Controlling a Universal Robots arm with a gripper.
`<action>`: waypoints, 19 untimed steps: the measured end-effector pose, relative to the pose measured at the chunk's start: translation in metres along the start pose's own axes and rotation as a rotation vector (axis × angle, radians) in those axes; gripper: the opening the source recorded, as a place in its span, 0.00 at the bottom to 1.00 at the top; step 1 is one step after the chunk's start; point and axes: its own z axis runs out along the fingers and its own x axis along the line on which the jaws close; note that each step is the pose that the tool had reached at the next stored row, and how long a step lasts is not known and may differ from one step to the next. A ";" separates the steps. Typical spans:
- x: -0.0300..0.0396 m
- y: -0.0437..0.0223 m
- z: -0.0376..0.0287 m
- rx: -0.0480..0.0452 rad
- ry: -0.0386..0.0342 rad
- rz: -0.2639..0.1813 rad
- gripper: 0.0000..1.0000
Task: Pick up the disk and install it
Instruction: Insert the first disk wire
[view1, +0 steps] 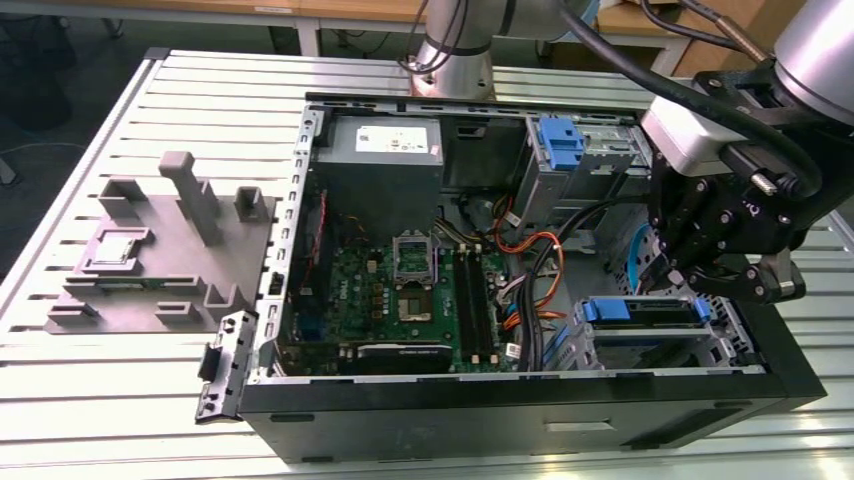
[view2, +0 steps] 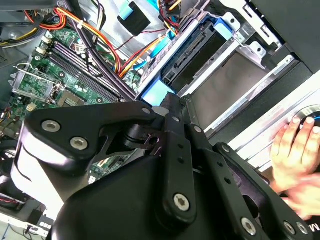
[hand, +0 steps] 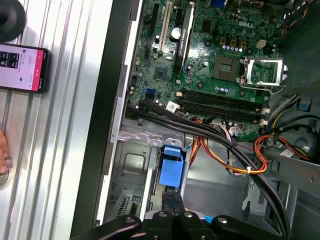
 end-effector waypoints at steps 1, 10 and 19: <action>0.0000 0.0000 0.0000 0.0000 0.0000 0.000 0.10; 0.0000 0.0000 0.0003 0.0031 0.0015 -0.064 0.10; -0.0033 -0.0092 0.0015 0.0020 0.0096 -0.064 0.10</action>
